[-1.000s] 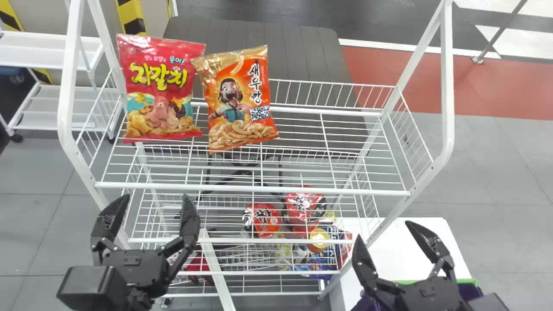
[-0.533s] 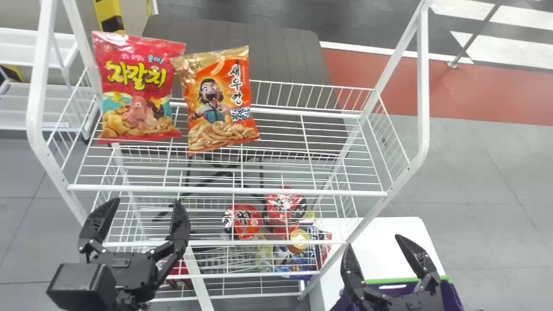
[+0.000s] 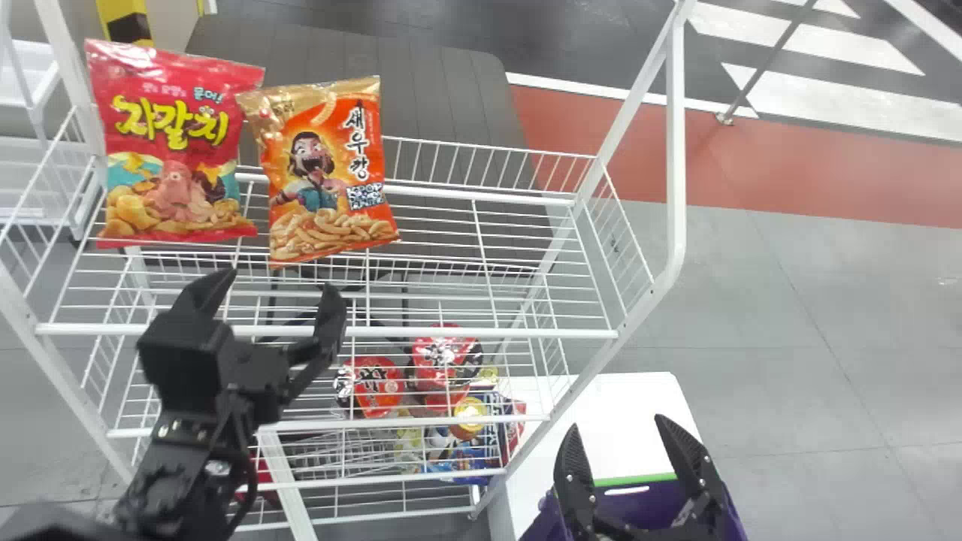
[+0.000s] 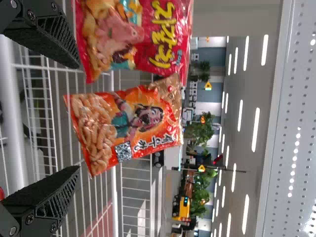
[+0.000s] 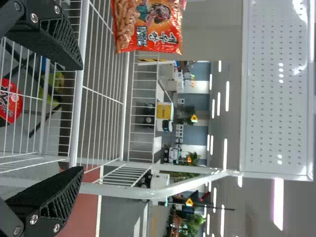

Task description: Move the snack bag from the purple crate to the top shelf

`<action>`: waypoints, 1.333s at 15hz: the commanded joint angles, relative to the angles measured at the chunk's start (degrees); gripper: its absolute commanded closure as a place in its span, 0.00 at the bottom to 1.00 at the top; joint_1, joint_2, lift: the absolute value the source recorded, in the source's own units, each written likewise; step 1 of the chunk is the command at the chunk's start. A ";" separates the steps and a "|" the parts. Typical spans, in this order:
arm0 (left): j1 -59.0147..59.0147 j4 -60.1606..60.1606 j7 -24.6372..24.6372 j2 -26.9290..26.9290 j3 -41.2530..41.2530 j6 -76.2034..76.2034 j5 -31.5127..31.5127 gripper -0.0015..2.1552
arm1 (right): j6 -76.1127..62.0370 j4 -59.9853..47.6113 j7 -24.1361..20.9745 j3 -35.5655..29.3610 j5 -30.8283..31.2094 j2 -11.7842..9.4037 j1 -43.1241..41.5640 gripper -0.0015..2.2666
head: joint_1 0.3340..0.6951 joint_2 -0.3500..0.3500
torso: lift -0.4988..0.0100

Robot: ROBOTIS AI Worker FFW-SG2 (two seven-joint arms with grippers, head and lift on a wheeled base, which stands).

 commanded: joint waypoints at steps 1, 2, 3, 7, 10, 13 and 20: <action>-5.21 2.72 -0.13 -1.74 -1.10 2.47 1.12 0.11 | -3.66 1.39 -0.26 0.36 0.52 -0.03 0.54 0.04 | 1.00 0.05 | 0.99; -6.44 2.89 -0.13 -2.36 -1.37 5.28 1.73 0.11 | -4.54 2.01 -0.26 0.45 0.70 -0.03 0.62 0.04 | 1.00 0.04 | 0.99; -7.06 2.89 -0.31 -2.88 -1.81 6.69 3.05 0.11 | -6.12 2.97 -0.35 0.45 1.05 -0.03 0.62 0.04 | 1.00 0.03 | 0.99; -11.45 5.53 0.48 -7.10 -1.81 10.91 7.53 0.12 | -8.40 4.64 -0.96 0.80 2.19 0.06 0.45 0.04 | 1.00 0.00 | 0.99; -15.76 9.40 1.36 -8.33 -3.92 11.43 10.52 0.12 | -11.22 5.87 -1.67 0.89 2.90 0.06 0.45 0.04 | 1.00 0.00 | 0.99; -20.50 16.69 1.89 -8.48 -5.59 11.26 9.38 0.12 | -15.79 7.01 -1.67 0.62 2.90 0.41 0.80 0.04 | 1.00 0.00 | 0.99; -24.72 24.78 6.55 -8.48 -7.78 7.39 5.51 0.12 | -21.06 8.95 -1.67 -0.61 2.90 1.29 1.06 0.04 | 1.00 0.00 | 0.99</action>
